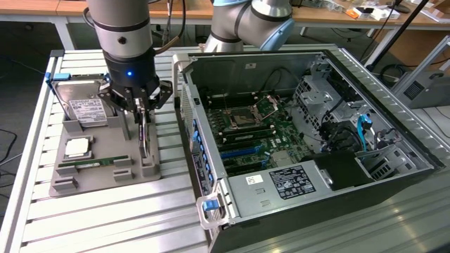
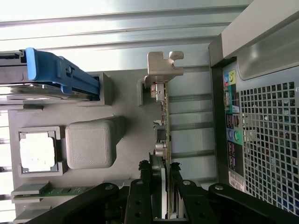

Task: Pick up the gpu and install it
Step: 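Pick up the gpu and move the gpu toward the slot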

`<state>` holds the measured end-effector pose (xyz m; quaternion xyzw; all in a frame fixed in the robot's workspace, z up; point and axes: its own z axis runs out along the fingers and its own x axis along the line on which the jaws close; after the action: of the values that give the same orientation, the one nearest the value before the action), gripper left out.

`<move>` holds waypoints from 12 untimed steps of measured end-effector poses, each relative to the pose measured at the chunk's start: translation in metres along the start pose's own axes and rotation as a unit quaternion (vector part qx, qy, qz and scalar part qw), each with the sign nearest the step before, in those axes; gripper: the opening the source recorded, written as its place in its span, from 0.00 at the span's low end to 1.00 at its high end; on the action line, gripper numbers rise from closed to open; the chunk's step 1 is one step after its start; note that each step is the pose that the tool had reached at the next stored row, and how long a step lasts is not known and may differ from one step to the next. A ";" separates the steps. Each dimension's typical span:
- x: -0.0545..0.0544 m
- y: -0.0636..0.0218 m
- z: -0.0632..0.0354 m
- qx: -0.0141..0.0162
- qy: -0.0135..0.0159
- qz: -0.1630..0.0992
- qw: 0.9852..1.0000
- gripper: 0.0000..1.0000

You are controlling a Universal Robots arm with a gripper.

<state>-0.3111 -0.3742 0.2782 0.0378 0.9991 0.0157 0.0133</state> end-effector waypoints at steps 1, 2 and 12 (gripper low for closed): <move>0.000 0.0000 -0.0001 0.000 0.000 0.000 1.000 0.27; 0.000 0.0000 -0.0004 0.000 0.000 0.000 1.000 0.27; 0.000 0.0001 -0.0025 0.000 0.000 0.000 1.000 0.27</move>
<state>-0.3110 -0.3742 0.2807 0.0378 0.9991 0.0157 0.0133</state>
